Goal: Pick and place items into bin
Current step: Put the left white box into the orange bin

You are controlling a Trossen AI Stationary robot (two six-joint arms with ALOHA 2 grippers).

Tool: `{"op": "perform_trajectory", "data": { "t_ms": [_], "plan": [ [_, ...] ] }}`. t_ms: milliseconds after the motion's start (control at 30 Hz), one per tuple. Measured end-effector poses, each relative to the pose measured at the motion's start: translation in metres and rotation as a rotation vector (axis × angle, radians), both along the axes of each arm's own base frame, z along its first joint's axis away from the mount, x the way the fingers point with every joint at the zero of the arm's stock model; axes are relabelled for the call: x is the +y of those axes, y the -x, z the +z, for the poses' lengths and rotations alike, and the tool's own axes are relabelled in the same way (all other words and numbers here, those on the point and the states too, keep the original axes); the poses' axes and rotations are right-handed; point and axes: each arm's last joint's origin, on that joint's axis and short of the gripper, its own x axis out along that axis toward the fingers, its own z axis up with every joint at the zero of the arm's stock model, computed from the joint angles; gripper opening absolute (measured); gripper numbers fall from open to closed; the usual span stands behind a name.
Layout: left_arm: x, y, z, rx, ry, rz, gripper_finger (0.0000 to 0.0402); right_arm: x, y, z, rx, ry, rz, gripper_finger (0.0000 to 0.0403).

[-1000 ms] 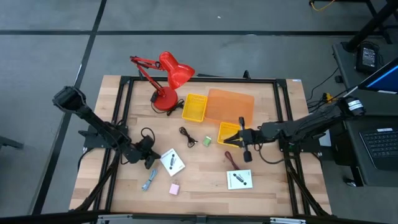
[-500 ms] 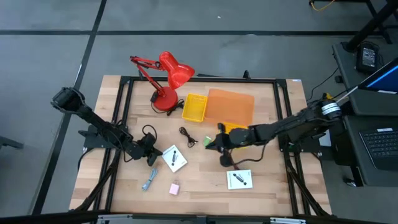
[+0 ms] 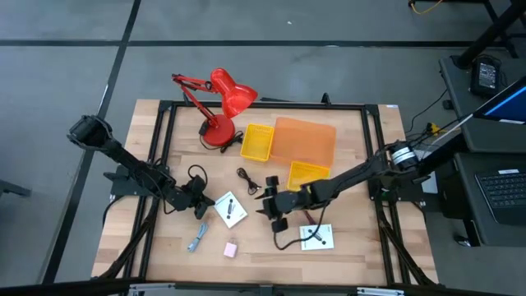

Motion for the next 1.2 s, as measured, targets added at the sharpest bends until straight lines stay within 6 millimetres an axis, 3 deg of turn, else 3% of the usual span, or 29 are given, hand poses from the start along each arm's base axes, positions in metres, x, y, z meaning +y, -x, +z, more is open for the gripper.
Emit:
{"op": "perform_trajectory", "data": {
  "t_ms": [233,500,700,900,1200],
  "plan": [
    [0.0,0.0,0.0,0.001,0.002,0.002,0.0002,0.028,-0.018,-0.021,0.039,0.17,0.154,0.022],
    [0.0,0.0,0.0,0.004,0.018,0.019,0.0002,0.048,-0.032,-0.04,0.045,0.372,0.139,0.0222],
    [-0.001,-0.001,-0.002,0.01,0.039,0.044,0.0002,0.051,-0.039,-0.058,0.075,0.385,0.144,0.0222],
    [-0.001,-0.001,-0.002,0.008,0.047,0.04,0.0002,0.048,-0.04,-0.059,0.073,0.437,0.072,0.0223],
    [-0.001,-0.001,-0.002,0.01,0.049,0.038,0.0002,0.044,-0.042,-0.058,0.075,0.492,0.098,0.0223]
  ]
}}
